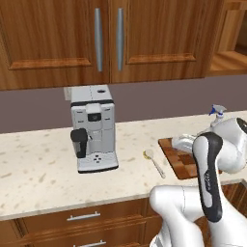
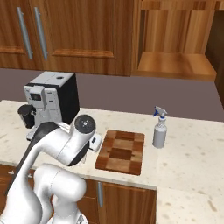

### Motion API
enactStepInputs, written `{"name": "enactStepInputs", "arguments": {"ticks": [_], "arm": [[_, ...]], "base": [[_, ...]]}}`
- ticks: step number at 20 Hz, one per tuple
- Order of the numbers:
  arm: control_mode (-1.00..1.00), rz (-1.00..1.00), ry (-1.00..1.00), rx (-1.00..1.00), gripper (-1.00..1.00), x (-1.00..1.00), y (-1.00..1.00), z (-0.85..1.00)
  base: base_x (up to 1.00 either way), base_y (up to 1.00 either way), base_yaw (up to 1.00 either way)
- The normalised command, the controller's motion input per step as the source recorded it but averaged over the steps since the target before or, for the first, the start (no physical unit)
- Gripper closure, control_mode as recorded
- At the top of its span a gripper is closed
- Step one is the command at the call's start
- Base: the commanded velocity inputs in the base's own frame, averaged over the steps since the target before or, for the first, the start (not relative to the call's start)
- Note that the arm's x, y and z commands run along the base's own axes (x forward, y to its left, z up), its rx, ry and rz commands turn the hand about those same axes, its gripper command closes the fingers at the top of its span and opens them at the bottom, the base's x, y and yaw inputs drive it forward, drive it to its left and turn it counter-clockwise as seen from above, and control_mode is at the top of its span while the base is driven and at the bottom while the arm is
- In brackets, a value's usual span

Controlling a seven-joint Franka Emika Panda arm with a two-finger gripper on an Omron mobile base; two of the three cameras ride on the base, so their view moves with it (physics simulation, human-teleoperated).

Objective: Grab the spray bottle from the cabinet, then place it next to the cutting board for sanitizing. Then grab the dish brush from the countertop next to the sink and place it next to the cutting board.

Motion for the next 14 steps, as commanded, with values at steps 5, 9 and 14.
{"name": "enactStepInputs", "arguments": {"ticks": [5, 9, 14], "arm": [[-1.0, 0.0, -0.11, 0.0, -1.0, -0.86, 0.0, 1.0], [-1.0, 0.0, -0.1, 0.01, -1.0, -0.66, 0.09, 1.0], [-1.0, 0.0, -0.1, 0.0, -1.0, -0.68, 0.24, 0.88]], "base": [[0.0, 0.0, 0.0], [0.0, 0.0, 0.0], [0.0, 0.0, 0.0]]}}
